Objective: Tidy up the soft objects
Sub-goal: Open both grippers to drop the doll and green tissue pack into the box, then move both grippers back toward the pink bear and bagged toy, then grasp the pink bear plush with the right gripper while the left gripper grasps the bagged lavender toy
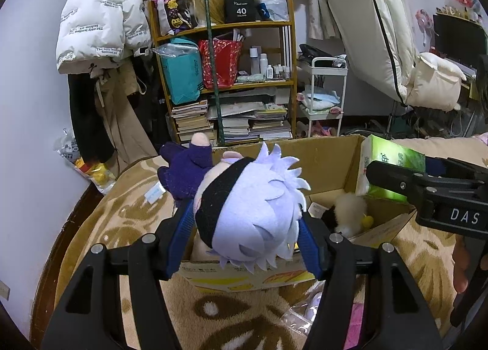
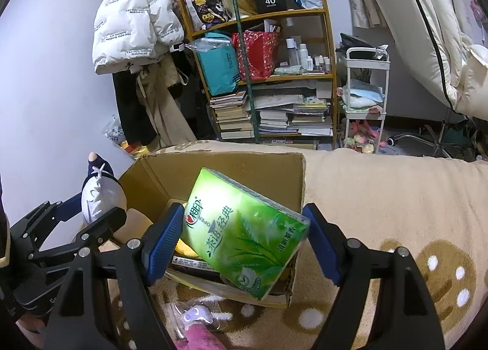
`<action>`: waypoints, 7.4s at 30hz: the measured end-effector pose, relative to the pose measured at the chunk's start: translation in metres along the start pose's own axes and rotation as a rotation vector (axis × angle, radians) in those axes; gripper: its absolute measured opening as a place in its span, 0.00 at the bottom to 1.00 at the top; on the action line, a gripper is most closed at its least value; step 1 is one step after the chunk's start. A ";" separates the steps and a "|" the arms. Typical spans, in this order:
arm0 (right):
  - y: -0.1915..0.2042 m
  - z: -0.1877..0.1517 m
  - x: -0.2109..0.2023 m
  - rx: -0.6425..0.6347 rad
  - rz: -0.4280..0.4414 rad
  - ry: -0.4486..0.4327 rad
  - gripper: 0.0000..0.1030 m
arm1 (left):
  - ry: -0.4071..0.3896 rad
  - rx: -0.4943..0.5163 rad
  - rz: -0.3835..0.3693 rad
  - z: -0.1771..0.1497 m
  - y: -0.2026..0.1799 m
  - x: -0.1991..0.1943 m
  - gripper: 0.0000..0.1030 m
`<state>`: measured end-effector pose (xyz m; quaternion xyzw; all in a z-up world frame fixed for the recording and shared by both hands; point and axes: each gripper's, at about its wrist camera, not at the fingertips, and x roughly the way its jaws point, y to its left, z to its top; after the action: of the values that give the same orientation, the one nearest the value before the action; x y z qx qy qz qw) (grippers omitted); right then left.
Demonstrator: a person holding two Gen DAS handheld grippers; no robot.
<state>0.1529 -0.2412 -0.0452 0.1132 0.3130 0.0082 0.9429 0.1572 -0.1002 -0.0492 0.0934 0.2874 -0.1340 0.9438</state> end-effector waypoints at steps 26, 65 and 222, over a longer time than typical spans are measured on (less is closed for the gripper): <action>0.000 -0.005 -0.007 0.002 -0.008 0.025 0.96 | -0.008 -0.005 0.051 -0.006 0.012 -0.016 0.95; 0.024 -0.064 -0.057 -0.111 -0.025 0.260 0.97 | 0.177 0.006 0.079 -0.050 0.018 -0.081 0.96; -0.006 -0.083 0.020 0.062 0.094 0.455 0.46 | 0.410 0.055 -0.112 -0.108 -0.035 0.022 0.45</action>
<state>0.1192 -0.2277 -0.1227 0.1519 0.5121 0.0676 0.8427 0.1084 -0.1100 -0.1535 0.1282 0.4743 -0.1721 0.8538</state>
